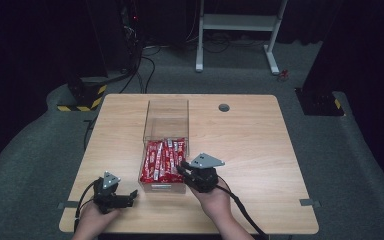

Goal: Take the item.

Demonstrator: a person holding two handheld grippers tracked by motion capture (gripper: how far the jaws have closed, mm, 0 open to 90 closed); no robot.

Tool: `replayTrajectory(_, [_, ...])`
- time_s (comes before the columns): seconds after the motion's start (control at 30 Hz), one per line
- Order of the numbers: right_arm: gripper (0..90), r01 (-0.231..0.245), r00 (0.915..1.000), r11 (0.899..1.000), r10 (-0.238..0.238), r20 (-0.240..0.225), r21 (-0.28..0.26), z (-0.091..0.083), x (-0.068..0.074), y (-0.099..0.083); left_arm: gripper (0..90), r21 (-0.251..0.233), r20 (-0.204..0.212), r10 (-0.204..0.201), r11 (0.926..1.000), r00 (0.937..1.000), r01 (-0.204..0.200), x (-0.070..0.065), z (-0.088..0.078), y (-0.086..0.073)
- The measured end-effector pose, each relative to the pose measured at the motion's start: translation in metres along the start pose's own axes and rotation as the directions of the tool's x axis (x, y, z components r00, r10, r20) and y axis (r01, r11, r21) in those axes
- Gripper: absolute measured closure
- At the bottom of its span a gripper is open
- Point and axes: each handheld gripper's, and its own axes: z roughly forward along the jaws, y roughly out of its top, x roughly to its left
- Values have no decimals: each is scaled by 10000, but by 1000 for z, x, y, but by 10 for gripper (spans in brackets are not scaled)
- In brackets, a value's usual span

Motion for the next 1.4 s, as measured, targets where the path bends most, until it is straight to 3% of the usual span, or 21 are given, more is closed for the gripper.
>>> replayTrajectory(0.67, [885,-32,9997,10000,31,247,36,3,3,-3,6,15,19,0,10000,10000,0,0,0,0])
replayTrajectory(1.4, [898,115,9995,9999,-112,288,-113,-8,8,-6,7,20,26,14,10000,10000,-14,0,0,0])
